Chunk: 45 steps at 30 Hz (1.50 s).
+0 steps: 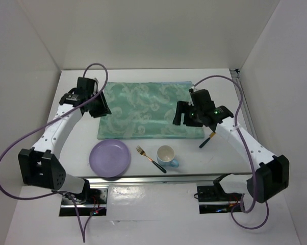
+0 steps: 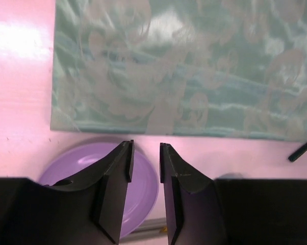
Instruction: Set the dinner table for one person
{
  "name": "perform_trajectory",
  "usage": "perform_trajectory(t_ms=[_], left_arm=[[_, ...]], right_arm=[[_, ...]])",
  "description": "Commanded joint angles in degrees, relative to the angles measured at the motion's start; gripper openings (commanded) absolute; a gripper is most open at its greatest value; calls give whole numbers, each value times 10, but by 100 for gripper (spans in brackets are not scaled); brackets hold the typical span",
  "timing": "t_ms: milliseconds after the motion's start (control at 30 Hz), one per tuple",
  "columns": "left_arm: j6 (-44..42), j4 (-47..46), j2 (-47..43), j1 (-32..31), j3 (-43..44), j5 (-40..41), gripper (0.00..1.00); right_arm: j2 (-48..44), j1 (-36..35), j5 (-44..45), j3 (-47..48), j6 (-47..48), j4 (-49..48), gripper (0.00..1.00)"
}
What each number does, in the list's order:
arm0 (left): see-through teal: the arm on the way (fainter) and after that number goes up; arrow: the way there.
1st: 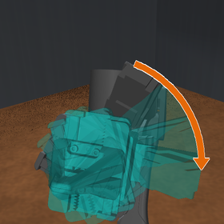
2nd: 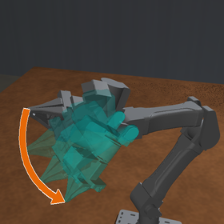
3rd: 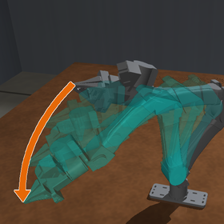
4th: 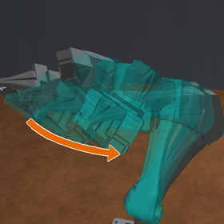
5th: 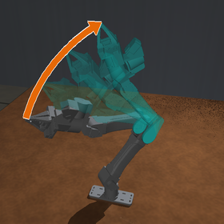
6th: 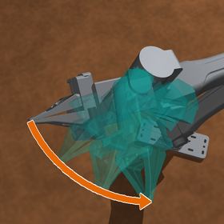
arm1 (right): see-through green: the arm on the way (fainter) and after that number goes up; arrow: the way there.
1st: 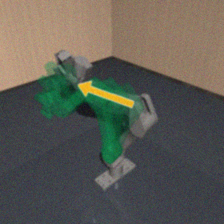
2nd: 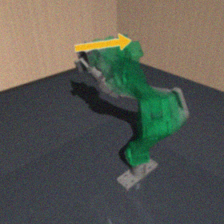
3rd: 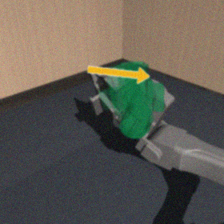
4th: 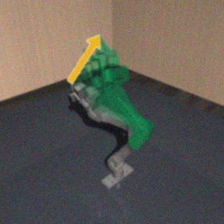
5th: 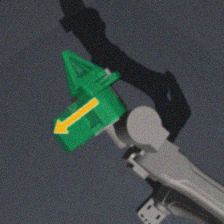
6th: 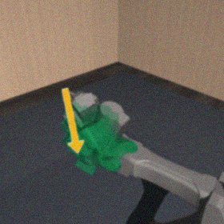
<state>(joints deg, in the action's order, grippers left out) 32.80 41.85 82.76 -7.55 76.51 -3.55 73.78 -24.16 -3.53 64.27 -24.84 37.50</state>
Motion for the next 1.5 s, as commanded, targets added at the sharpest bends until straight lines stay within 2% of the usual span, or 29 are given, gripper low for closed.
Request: perform_trajectory(t_ms=[0, 133, 367, 500, 633, 667, 733, 767, 867, 933, 1000, 1033, 1133, 1233, 1333, 1367, 1433, 1467], left_arm=[[-5, -3, -55, -18, -52, -25, 44], [1, 2, -87, -28, -91, -17, 46], [6, 9, -87, -40, -85, -12, 46], [6, 9, -81, -46, -85, -12, 46], [11, 9, -81, -51, -91, -12, 46], [11, 9, -81, -51, -91, -12, 46], [11, 3, -81, -51, -91, -12, 46], [11, 3, -81, -51, -91, -12, 46], [11, 3, -75, -51, -91, -12, 46], [11, -3, -75, -51, -91, -12, 46], [6, -3, -68, -51, -86, -12, 46], [6, -3, -61, -51, -86, -12, 47], [6, -3, -61, -51, -80, -12, 47], [6, -3, -61, -51, -80, -6, 47], [6, 2, -61, -51, -80, -6, 47], [6, 3, -61, -51, -80, -6, 47], [1, 3, -61, -51, -75, -6, 47], [1, 8, -61, -51, -75, -1, 47]], right_arm=[[-45, -37, -8, -30, -22, 45, 84], [-57, -97, -15, -59, -51, 66, 86], [-12, -193, 19, -102, -82, 62, 86], [3, -207, 40, -115, -97, 49, 77], [15, -212, 55, -129, -108, 31, 62], [15, -212, 55, -135, -108, 31, 50], [15, -212, 69, -128, -114, 31, 38], [15, -212, 74, -122, -114, 39, 24], [15, -212, 110, -84, -99, 64, 0], [22, -212, 137, -44, -84, 90, 0], [42, -196, 168, 36, -68, 128, 0], [50, -177, 177, 98, -48, 148, 0], [109, -129, 198, 200, -11, 173, 0], [201, -22, 199, 368, 26, 179, 0], [310, 34, 169, 468, 43, 164, 0], [371, 62, 154, 544, 43, 169, 0], [432, 81, 154, 623, 43, 180, 0], [489, 97, 148, 703, 43, 196, 0]])
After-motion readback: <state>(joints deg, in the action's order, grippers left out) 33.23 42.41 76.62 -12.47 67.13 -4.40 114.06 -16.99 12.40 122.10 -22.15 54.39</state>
